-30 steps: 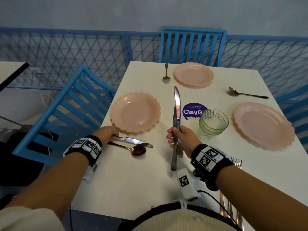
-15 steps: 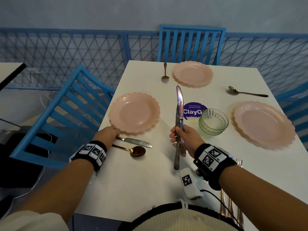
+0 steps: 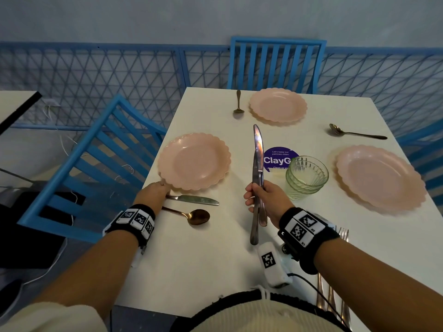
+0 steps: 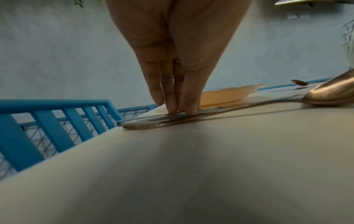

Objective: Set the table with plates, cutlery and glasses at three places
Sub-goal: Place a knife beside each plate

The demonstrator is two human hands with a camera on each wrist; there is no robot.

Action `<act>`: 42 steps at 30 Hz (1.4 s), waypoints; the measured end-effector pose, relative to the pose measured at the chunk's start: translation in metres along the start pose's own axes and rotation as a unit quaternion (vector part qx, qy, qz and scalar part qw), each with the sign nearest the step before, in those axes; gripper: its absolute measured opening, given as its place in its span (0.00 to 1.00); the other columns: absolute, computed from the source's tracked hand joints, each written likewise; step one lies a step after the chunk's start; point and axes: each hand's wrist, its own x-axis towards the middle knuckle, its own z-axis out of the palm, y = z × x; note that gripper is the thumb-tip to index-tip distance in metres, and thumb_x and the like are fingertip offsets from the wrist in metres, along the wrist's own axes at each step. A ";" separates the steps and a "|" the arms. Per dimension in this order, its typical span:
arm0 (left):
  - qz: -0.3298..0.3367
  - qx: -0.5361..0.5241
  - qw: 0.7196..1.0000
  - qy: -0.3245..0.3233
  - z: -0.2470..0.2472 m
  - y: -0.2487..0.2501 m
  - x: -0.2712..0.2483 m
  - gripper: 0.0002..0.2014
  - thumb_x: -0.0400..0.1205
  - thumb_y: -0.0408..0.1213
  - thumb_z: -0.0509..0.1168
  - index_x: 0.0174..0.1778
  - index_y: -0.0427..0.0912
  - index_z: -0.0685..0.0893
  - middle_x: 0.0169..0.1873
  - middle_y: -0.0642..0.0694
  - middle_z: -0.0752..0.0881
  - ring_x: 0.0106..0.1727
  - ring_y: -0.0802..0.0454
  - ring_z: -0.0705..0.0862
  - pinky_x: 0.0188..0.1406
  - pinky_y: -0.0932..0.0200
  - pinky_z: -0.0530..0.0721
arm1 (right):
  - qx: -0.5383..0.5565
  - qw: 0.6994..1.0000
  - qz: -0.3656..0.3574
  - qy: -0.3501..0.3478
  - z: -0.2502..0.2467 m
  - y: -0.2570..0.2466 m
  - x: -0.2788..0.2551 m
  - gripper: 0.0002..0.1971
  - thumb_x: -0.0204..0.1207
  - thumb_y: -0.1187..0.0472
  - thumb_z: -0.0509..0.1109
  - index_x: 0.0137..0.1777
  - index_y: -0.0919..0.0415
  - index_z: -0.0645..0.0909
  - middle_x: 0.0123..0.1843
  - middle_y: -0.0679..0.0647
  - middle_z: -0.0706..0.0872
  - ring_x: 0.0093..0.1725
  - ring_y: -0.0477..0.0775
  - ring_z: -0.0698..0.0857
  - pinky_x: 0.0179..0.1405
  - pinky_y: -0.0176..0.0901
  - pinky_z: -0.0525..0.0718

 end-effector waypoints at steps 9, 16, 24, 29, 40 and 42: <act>0.060 0.008 0.998 -0.011 0.006 0.012 -0.023 0.14 0.81 0.31 0.63 0.62 0.40 0.81 0.60 0.44 0.81 0.62 0.47 0.80 0.62 0.53 0.81 | 0.002 1.000 -0.004 0.001 -0.001 0.002 0.002 0.15 0.86 0.64 0.53 0.39 0.58 0.75 0.34 0.54 0.81 0.28 0.47 0.80 0.32 0.40 0.78; 0.028 0.018 0.999 0.001 0.011 0.017 -0.023 0.11 0.83 0.30 0.57 0.56 0.38 0.83 0.54 0.41 0.82 0.56 0.45 0.81 0.54 0.54 0.81 | -0.004 1.000 -0.005 -0.004 0.003 0.003 0.000 0.14 0.86 0.64 0.53 0.39 0.58 0.75 0.34 0.54 0.81 0.30 0.49 0.80 0.32 0.40 0.78; 0.013 0.036 0.999 -0.006 0.009 0.012 -0.018 0.10 0.83 0.30 0.57 0.55 0.39 0.82 0.54 0.42 0.83 0.55 0.45 0.82 0.58 0.53 0.83 | -0.004 1.000 -0.001 -0.006 0.001 0.004 -0.002 0.15 0.86 0.64 0.53 0.39 0.58 0.75 0.34 0.54 0.81 0.31 0.50 0.80 0.32 0.40 0.78; 0.012 0.034 0.999 -0.009 0.005 0.012 -0.017 0.10 0.83 0.30 0.57 0.56 0.40 0.82 0.55 0.42 0.83 0.56 0.46 0.82 0.59 0.55 0.83 | -0.004 1.000 0.000 -0.004 0.001 0.003 -0.002 0.15 0.86 0.65 0.53 0.39 0.58 0.75 0.34 0.54 0.81 0.31 0.50 0.80 0.32 0.41 0.78; 0.054 -0.206 0.976 0.055 -0.042 0.084 -0.026 0.12 0.80 0.43 0.65 0.50 0.37 0.84 0.44 0.44 0.88 0.45 0.47 0.85 0.50 0.52 0.85 | 0.024 1.000 -0.002 0.001 0.004 -0.004 0.000 0.14 0.86 0.66 0.53 0.39 0.60 0.75 0.33 0.56 0.80 0.28 0.50 0.80 0.33 0.41 0.79; 0.066 -0.266 0.961 -0.036 -0.048 0.108 -0.027 0.14 0.79 0.46 0.67 0.49 0.38 0.85 0.40 0.47 0.88 0.38 0.52 0.86 0.45 0.55 0.86 | 0.045 0.999 -0.005 0.001 0.005 -0.009 0.002 0.14 0.86 0.65 0.53 0.40 0.60 0.75 0.33 0.56 0.81 0.25 0.47 0.81 0.33 0.41 0.80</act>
